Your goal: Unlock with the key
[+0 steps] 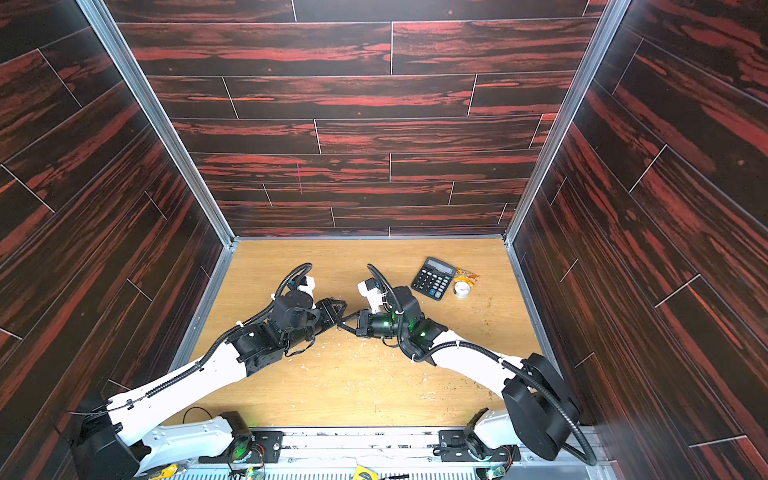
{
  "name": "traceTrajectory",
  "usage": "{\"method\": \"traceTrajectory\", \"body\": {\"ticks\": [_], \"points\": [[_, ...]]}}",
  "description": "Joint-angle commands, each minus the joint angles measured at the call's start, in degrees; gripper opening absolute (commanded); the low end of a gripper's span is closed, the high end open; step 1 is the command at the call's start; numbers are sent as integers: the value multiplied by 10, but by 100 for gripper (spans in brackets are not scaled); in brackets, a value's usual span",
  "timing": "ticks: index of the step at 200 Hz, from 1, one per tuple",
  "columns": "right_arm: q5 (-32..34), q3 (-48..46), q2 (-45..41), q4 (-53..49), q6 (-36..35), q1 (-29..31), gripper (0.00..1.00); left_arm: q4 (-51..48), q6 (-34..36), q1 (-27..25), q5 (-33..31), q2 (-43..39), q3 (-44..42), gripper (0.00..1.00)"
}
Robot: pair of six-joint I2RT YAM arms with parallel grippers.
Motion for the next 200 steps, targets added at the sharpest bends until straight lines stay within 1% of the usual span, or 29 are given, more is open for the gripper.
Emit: {"method": "traceTrajectory", "body": {"ticks": [1, 3, 7, 27, 39, 49, 64, 78, 94, 113, 129, 147, 166, 179, 200], "points": [[57, 18, -45, -86, -74, 4, 25, -28, 97, 8, -64, -36, 16, 0], [58, 18, -47, -94, -77, 4, 28, -26, 106, 8, -66, -38, 15, 0], [85, 18, -52, -108, -83, 5, 32, -23, 122, 9, -70, -44, 13, 0], [132, 24, -76, -174, -116, 5, 35, -16, 209, 10, -98, -67, 1, 0], [163, 31, -93, -215, -135, 5, 41, 2, 251, 10, -107, -83, -17, 0], [189, 42, -104, -249, -151, 5, 45, 40, 292, 10, -105, -98, -43, 0], [194, 80, -101, -301, -181, 5, 49, 116, 368, 10, -66, -119, -87, 0], [182, 116, -92, -332, -203, 5, 52, 177, 417, 10, -39, -131, -122, 0], [179, 141, -86, -346, -215, 8, 57, 207, 462, 10, -4, -130, -136, 0], [192, 182, -62, -374, -235, 19, 60, 214, 507, 11, 32, -117, -136, 0], [209, 224, -30, -410, -252, 31, 61, 217, 534, 10, 69, -104, -133, 0], [227, 252, -5, -432, -252, 38, 62, 243, 536, 9, 78, -98, -142, 0], [214, 266, 8, -427, -251, 38, 64, 277, 543, 9, 106, -98, -157, 0], [207, 278, 14, -427, -250, 38, 64, 291, 550, 9, 109, -98, -164, 0], [230, 294, 26, -439, -250, 38, 65, 290, 557, 9, 125, -99, -165, 0]]}}
